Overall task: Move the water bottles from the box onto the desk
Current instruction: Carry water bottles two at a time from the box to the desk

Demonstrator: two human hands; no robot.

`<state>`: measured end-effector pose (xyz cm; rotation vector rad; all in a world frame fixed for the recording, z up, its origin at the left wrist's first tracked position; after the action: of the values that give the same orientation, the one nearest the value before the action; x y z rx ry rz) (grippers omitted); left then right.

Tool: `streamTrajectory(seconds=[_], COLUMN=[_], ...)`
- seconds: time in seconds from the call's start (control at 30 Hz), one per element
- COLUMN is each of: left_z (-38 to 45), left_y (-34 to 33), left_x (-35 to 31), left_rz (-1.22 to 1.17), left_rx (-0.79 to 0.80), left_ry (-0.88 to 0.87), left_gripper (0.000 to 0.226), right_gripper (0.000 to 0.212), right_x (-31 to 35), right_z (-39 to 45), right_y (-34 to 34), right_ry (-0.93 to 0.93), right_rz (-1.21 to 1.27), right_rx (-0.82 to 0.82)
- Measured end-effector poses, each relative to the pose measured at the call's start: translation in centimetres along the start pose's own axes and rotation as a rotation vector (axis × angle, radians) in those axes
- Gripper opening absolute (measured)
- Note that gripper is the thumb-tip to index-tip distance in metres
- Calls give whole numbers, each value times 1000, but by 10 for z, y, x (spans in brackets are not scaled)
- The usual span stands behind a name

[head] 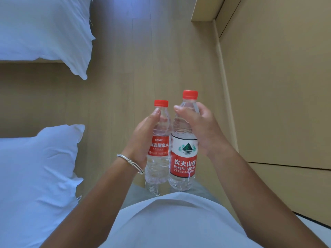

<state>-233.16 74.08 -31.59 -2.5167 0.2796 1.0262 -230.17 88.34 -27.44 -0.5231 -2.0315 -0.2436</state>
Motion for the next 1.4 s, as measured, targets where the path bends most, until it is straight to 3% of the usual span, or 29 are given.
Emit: streamTrajectory(seconds=[0.3, 0.47, 0.57, 0.73, 1.0, 1.13, 1.4], left_z=[113, 160, 184, 223, 305, 346, 422], left_y=[-51, -77, -81, -80, -55, -35, -17], left_x=[-82, -132, -155, -188, -253, -302, -390], left_rz=[4, 1, 16, -23, -80, -73, -83], left_rx=[-51, -28, -36, -24, 18, 33, 67], left_ry=[4, -32, -45, -39, -21, 7, -20], left_gripper=[57, 42, 50, 62, 49, 63, 59], right_gripper=[15, 13, 13, 13, 13, 16, 29], right_x=[76, 119, 140, 165, 205, 237, 297], right_z=[135, 191, 217, 262, 353, 402, 488], right_y=[34, 45, 44, 35, -1, -29, -64], right_ry=[-16, 8, 20, 16, 15, 13, 39], right_rz=[-11, 7, 22, 45, 20, 6, -25], right_rx=[66, 83, 101, 109, 49, 17, -6])
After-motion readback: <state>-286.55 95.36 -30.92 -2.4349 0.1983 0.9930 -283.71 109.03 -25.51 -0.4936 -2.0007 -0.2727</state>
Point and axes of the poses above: each hand's wrist, its own z-axis towards the middle knuckle, its own y-axis out of the back of the hand, x = y × z, the point moved 9 cm from there along z, towards the middle knuckle
